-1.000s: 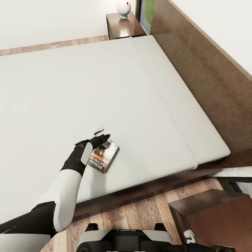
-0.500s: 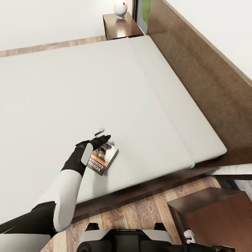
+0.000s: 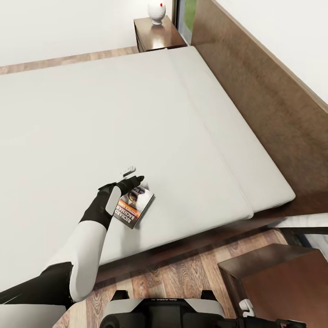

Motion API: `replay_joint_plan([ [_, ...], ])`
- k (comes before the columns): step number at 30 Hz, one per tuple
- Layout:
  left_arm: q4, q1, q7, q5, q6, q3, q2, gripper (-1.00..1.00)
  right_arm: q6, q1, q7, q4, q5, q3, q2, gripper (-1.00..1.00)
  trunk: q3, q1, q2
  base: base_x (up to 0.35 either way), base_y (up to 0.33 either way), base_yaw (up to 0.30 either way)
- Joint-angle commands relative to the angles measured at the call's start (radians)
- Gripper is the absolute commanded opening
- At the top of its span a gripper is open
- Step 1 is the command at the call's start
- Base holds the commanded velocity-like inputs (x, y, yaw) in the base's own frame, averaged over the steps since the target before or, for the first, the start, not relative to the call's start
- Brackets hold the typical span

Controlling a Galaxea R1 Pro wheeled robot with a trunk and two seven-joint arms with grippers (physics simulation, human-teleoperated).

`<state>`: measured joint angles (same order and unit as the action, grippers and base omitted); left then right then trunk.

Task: In the bedroom, move the book from the bed onto either nightstand, and place the two sandals side by side next to the bed.

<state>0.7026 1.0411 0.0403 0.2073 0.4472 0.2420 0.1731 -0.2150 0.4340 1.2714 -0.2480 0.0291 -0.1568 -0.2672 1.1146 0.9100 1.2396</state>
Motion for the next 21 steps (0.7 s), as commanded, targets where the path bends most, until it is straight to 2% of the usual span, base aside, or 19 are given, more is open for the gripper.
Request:
replay_joint_plan([
  [1, 0.001, 0.0, 0.004, 0.003, 0.007, 0.006, 0.001, 1.0, -0.01, 0.0, 0.005, -0.001, 0.003, -0.006, 0.0, 1.0, 0.0, 0.0, 0.0, 0.0, 0.0, 0.0],
  [7, 0.001, 0.0, 0.004, 0.003, 0.007, 0.005, 0.001, 1.0, -0.01, 0.0, 0.005, -0.001, 0.003, -0.006, 0.0, 1.0, -0.015, -0.019, -0.035, 0.0, 0.0, 0.0],
  [21, 0.003, 0.0, 0.004, 0.003, 0.007, 0.006, 0.001, 1.0, -0.01, 0.0, 0.005, -0.001, 0.003, -0.006, 0.0, 1.0, -0.015, -0.019, -0.035, 0.0, 0.0, 0.0],
])
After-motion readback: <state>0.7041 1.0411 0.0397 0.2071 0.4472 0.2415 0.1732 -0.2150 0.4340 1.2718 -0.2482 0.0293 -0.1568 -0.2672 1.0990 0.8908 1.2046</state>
